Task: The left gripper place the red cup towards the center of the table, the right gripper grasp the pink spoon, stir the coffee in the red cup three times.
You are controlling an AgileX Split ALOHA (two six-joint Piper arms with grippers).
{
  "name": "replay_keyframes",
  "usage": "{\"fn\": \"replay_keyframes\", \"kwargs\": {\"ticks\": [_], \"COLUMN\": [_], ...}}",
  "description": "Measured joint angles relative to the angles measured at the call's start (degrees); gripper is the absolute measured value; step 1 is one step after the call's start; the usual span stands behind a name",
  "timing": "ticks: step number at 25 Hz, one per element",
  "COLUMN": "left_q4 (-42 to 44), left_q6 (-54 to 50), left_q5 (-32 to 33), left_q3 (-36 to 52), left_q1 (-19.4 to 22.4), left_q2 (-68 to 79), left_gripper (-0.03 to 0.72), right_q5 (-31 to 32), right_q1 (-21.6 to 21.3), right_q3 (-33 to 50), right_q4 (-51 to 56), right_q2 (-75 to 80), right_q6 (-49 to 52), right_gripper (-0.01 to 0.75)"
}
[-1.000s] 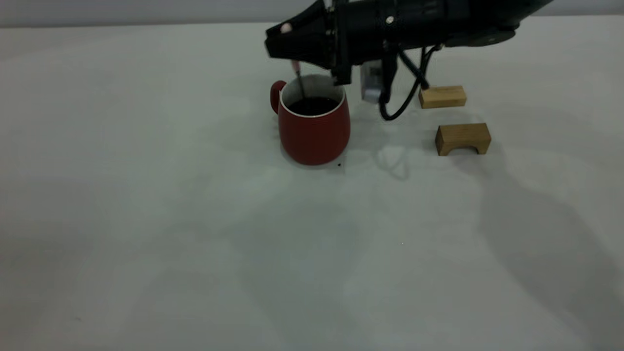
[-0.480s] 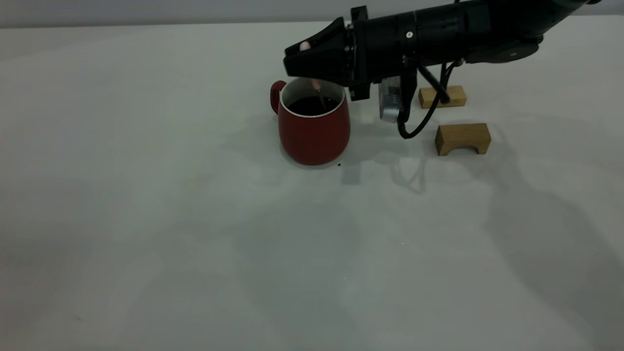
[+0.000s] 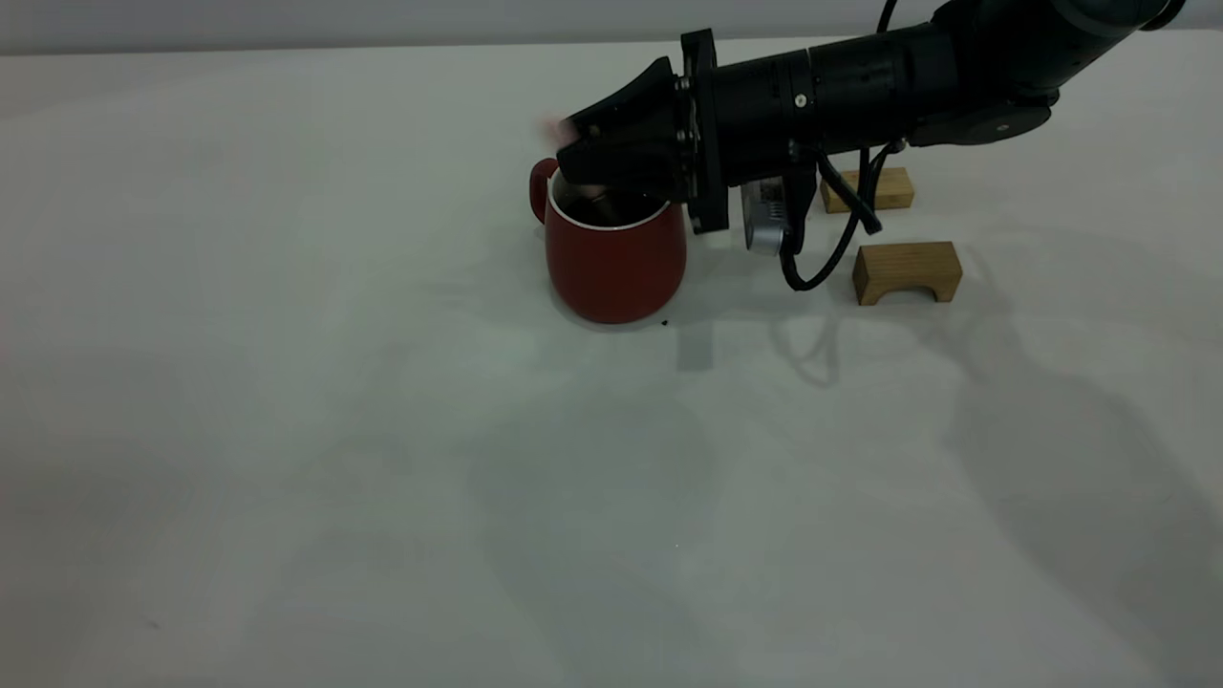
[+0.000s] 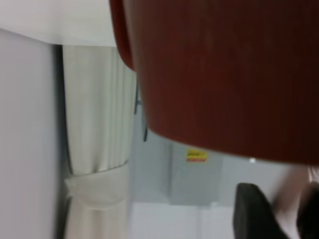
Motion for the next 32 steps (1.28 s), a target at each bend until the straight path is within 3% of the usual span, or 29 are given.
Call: {"fn": "replay_keyframes", "kwargs": {"ticks": [4, 8, 15, 26, 32], "left_q4": [0.0, 0.0, 0.0, 0.0, 0.0], "left_q6": [0.0, 0.0, 0.0, 0.0, 0.0], "left_q5": [0.0, 0.0, 0.0, 0.0, 0.0], "left_q3": [0.0, 0.0, 0.0, 0.0, 0.0], "left_q1": [0.0, 0.0, 0.0, 0.0, 0.0], "left_q2": [0.0, 0.0, 0.0, 0.0, 0.0], "left_gripper": [0.391, 0.391, 0.391, 0.391, 0.391], "right_q5": [0.0, -0.41, -4.5, 2.65, 3.78], "right_q1": [0.07, 0.62, 1.95, 5.79, 5.96], "right_q3": [0.0, 0.0, 0.0, 0.31, 0.67], "right_q4": [-0.06, -3.68, -35.48, -76.05, -94.5], "right_q2": [0.0, -2.45, -14.82, -38.53, -49.36], "right_q6": [-10.09, -20.07, -33.38, -33.88, -24.85], "right_gripper": [0.422, 0.447, 0.449, 0.426, 0.378]}}
